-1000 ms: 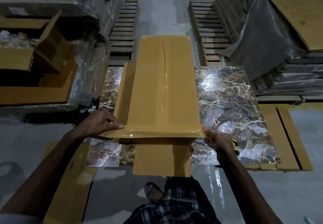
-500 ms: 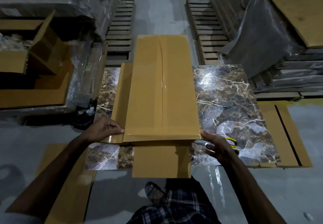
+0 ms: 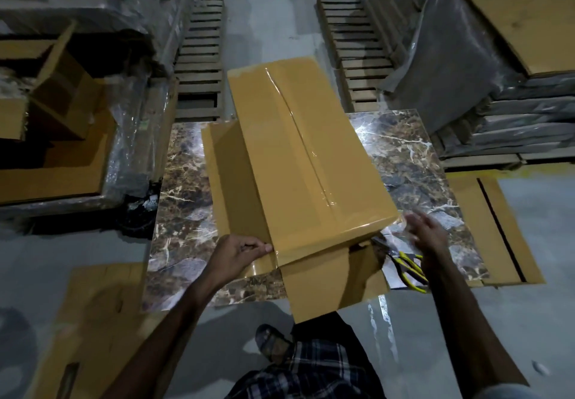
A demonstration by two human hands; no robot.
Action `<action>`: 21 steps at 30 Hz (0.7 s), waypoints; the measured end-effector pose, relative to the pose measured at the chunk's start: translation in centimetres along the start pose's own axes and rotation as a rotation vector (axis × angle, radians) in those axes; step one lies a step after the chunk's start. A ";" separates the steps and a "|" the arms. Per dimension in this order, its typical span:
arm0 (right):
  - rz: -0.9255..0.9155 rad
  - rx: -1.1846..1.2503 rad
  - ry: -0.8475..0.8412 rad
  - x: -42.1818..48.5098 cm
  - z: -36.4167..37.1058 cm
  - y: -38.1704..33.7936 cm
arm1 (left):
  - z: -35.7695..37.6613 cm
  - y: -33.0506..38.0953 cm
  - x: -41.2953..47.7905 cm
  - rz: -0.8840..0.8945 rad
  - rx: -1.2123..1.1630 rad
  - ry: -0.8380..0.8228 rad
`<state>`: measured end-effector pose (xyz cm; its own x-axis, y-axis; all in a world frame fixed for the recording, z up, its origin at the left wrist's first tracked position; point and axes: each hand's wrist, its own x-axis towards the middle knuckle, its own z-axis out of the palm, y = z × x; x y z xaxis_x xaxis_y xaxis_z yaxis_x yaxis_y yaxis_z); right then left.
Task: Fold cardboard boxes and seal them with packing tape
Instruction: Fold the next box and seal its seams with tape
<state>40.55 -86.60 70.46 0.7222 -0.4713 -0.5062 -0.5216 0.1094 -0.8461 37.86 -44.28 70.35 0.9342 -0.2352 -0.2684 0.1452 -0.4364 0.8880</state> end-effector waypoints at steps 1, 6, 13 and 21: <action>-0.158 -0.078 0.067 -0.2 -0.3 -0.7 | 0.6 0.1 0.0 0.000 -0.015 0.023; -0.386 -0.277 -0.109 -2.6 1.6 -3.3 | 1.8 0.5 0.3 -0.021 -0.065 0.058; -0.399 -0.544 -0.082 -2.1 1.7 -3.8 | 2.9 1.0 0.5 -0.036 -0.070 0.089; -0.836 -1.214 0.032 -4.2 3.3 -0.6 | 3.9 1.4 0.3 -0.060 -0.108 0.125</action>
<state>39.26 -81.81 72.55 0.9968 -0.0468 0.0656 -0.0312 -0.9748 -0.2208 37.01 -48.35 70.01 0.9549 -0.0990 -0.2799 0.2301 -0.3488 0.9085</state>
